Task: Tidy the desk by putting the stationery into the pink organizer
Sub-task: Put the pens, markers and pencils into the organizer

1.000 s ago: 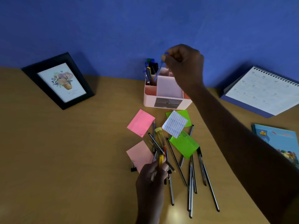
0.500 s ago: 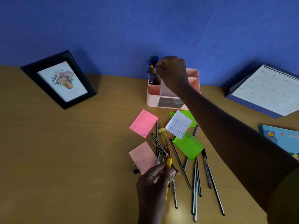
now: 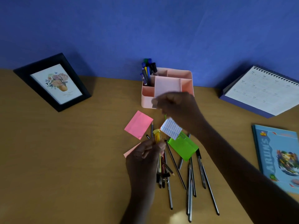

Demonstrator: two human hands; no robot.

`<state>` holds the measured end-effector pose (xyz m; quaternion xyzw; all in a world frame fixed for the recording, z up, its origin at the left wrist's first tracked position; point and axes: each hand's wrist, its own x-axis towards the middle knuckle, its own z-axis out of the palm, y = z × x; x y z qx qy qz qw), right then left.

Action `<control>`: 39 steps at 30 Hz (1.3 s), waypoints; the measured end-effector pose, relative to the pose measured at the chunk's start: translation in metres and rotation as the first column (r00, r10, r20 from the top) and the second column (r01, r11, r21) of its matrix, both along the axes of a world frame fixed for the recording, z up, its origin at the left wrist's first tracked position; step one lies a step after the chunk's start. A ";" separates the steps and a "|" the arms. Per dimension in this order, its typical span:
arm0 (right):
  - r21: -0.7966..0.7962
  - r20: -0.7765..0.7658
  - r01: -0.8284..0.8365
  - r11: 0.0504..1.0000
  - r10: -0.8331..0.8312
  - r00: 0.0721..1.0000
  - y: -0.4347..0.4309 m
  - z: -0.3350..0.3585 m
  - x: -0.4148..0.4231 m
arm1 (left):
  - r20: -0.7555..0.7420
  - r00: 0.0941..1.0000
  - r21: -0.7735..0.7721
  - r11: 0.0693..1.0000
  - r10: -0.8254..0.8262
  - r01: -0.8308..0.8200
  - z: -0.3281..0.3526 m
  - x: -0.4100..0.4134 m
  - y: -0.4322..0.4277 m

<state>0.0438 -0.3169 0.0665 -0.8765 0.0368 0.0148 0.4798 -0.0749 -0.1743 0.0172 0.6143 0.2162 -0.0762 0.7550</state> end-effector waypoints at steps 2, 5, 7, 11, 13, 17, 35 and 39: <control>0.042 -0.032 -0.089 0.995 0.090 0.995 0.000 0.004 -0.034 | 0.064 0.998 0.029 1.000 0.000 -0.002 0.007 0.012 -0.002; 0.017 0.012 -0.130 0.991 0.130 0.991 -0.004 0.005 -0.057 | 0.149 0.989 0.054 0.998 0.006 -0.014 0.013 0.024 -0.005; 0.006 0.050 -0.134 0.991 0.133 0.990 -0.008 0.007 -0.056 | 0.184 0.982 0.037 0.999 0.033 -0.040 0.017 0.027 -0.008; 0.114 0.061 -0.109 0.987 0.103 0.993 -0.011 0.025 -0.043 | 0.211 0.976 0.007 0.998 0.058 -0.061 0.018 0.033 -0.010; 0.175 0.082 -0.060 0.983 0.046 0.996 -0.010 0.038 -0.030 | 0.219 0.974 0.042 0.996 0.063 -0.074 0.012 0.036 -0.009; 0.259 0.166 0.027 0.966 -0.072 0.983 -0.014 0.053 0.015 | 0.213 0.976 0.122 0.989 0.052 -0.079 -0.004 0.038 -0.004; -0.314 0.396 0.116 0.942 0.019 0.918 0.011 -0.030 0.130 | -0.013 0.983 0.196 0.965 0.182 -0.176 -0.053 -0.011 0.041; -0.330 0.396 0.132 0.935 0.010 0.918 0.015 -0.036 0.133 | -0.019 0.978 0.232 0.952 0.209 -0.199 -0.057 -0.023 0.054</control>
